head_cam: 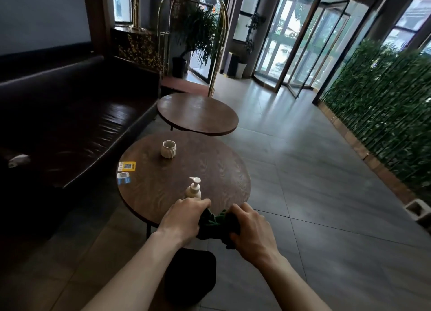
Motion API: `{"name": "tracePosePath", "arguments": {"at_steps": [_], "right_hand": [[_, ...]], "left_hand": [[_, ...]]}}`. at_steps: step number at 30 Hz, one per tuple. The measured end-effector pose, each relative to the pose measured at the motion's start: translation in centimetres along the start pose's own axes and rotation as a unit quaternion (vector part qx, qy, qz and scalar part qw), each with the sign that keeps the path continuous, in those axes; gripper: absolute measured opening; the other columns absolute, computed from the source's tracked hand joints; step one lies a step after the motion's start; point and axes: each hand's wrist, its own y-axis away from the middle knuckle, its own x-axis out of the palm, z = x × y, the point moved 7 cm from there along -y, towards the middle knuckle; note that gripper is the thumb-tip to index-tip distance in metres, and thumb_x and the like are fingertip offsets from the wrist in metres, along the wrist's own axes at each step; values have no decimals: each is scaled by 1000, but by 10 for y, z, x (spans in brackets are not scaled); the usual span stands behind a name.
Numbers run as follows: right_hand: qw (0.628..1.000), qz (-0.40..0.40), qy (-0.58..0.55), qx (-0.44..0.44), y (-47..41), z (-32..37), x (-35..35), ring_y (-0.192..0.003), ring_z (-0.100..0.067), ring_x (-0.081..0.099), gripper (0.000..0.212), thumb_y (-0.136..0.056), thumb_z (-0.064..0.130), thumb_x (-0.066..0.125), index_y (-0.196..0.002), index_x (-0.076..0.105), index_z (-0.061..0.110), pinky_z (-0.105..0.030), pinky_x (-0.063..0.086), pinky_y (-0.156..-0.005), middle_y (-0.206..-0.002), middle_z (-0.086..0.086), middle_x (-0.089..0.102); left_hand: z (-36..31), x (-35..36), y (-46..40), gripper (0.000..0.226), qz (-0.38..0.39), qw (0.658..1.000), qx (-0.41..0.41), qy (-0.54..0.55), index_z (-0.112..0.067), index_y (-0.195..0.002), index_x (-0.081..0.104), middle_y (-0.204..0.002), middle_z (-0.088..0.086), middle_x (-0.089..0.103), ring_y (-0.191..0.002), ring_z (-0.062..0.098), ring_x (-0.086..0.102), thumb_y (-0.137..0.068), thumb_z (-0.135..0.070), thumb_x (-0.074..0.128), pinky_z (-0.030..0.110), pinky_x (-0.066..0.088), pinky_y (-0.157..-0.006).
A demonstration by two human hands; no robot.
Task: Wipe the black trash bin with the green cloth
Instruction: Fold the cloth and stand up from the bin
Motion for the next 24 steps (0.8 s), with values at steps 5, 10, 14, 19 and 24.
{"name": "tracePosePath", "arguments": {"at_steps": [5,10,14,19,24], "right_hand": [[1000,-19,0,19,-17,-17,0,-90,-23,66,39,-81,34,80,-112,57,31,-39,56,-73,-109,8,60],[999,-16,-9,28,-46,-43,15,-91,-26,67,39,-80,35,80,-111,58,31,-38,53,-69,-109,8,60],[999,-2,-24,30,-85,-73,36,-92,-26,67,40,-79,38,80,-112,58,33,-38,53,-71,-110,8,60],[999,20,-44,26,-149,-120,71,-88,-28,66,37,-82,34,79,-113,60,32,-40,54,-69,-106,7,59],[997,47,-57,24,-218,-176,119,-87,-28,65,38,-81,29,79,-114,61,30,-35,45,-64,-104,5,58]], "left_hand": [[-1,3,-26,27,-7,1000,12,12,-19,-97,51,-96,1,62,-95,33,62,-79,1,52,44,51,-76],[7,25,-63,27,-9,1000,8,5,-23,-85,44,-84,-5,54,-92,34,59,-76,0,53,35,37,-65],[19,52,-106,30,-11,1000,-12,7,-25,-83,40,-78,-9,44,-88,30,54,-76,1,53,34,34,-65],[38,93,-172,27,4,999,-48,0,-20,-92,52,-83,-9,48,-89,29,53,-78,2,54,35,39,-66],[56,145,-247,29,36,996,-85,9,-23,-93,55,-90,-5,62,-91,30,61,-77,1,56,43,49,-83]]}}
